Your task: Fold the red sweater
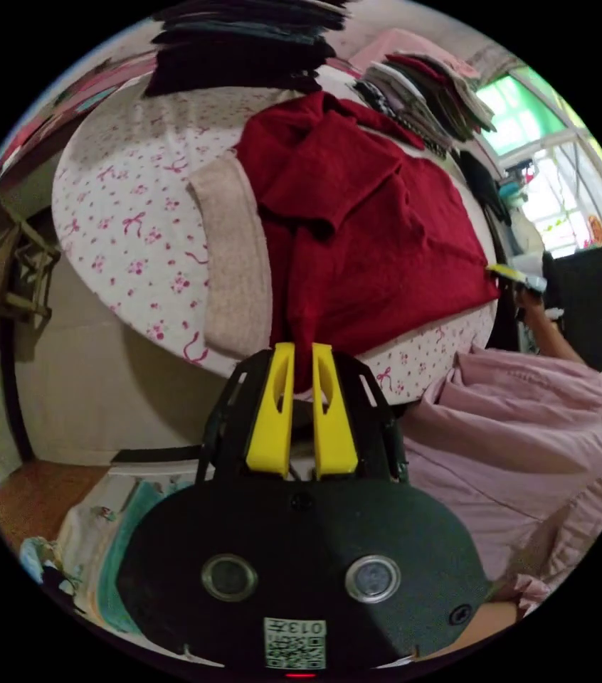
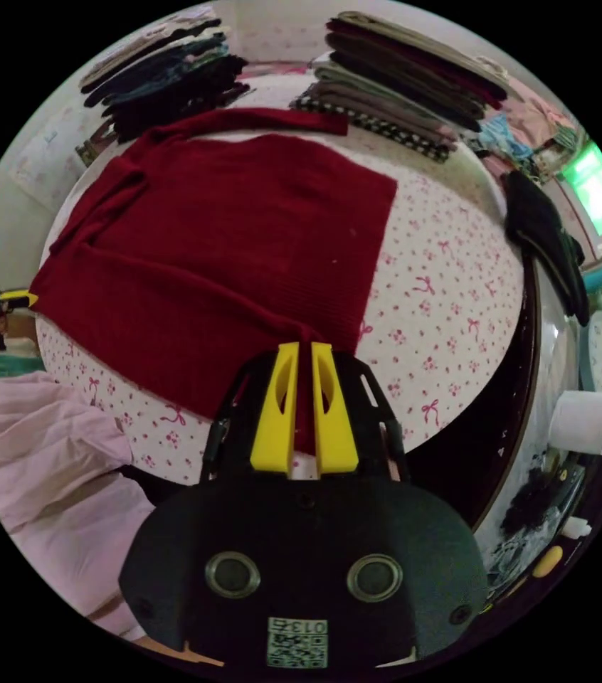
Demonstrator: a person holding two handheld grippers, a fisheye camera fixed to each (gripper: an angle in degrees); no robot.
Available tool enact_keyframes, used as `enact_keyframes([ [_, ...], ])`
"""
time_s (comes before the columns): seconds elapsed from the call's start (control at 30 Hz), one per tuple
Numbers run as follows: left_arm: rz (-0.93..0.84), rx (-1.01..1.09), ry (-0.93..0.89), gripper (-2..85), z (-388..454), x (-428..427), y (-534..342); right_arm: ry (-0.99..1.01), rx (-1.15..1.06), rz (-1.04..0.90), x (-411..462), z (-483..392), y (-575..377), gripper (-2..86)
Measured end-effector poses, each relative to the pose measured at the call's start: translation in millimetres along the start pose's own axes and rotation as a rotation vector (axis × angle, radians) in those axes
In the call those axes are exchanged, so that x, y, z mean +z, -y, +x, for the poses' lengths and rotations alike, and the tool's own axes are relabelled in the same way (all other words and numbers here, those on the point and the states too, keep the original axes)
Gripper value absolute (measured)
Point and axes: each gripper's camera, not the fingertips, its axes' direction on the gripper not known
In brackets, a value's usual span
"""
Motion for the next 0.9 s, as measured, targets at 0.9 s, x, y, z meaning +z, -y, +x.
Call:
enact_keyframes([
  [0.9,0.124,0.223,0.361,-0.2,132,25,3,0.205,-0.520,0.298,-86,-189,15,7.1],
])
